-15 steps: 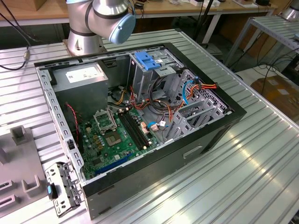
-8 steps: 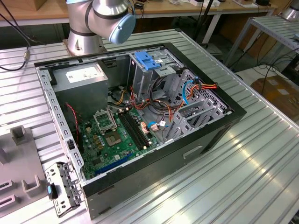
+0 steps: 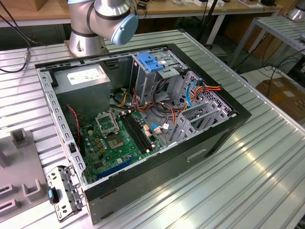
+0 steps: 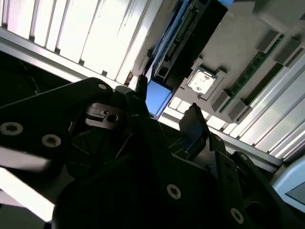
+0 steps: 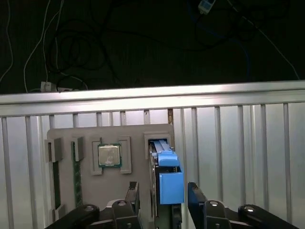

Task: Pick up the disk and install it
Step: 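Pick up the disk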

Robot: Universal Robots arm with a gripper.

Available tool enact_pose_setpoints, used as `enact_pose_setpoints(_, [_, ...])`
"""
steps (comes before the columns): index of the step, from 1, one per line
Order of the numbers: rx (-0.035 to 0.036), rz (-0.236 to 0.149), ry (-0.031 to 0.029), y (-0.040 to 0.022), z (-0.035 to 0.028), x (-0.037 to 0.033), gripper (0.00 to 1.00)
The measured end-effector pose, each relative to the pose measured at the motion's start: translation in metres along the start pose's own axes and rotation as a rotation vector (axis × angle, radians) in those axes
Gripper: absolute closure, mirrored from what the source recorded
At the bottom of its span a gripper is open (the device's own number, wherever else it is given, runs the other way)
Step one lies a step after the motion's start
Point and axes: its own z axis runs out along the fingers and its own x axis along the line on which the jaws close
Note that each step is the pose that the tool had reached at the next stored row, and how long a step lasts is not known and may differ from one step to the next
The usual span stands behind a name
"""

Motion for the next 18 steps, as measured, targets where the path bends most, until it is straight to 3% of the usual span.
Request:
enact_pose_setpoints(4, [-0.0002, 0.0, 0.0002, 0.0001, 0.0054, -0.0002, 0.37])
enact_pose_setpoints(9, [-0.0002, -0.005, 0.0, 0.0046, 0.0179, 0.0001, 0.37])
enact_pose_setpoints(14, [-0.002, -0.005, 0.0001, 0.005, 0.0283, -0.0007, 0.37])
enact_pose_setpoints(17, [-0.0042, -0.005, 0.0004, 0.0051, 0.0304, -0.0007, 0.39])
enact_pose_setpoints(18, [-0.0044, -0.005, 0.0004, 0.0051, 0.0304, -0.0007, 0.46])
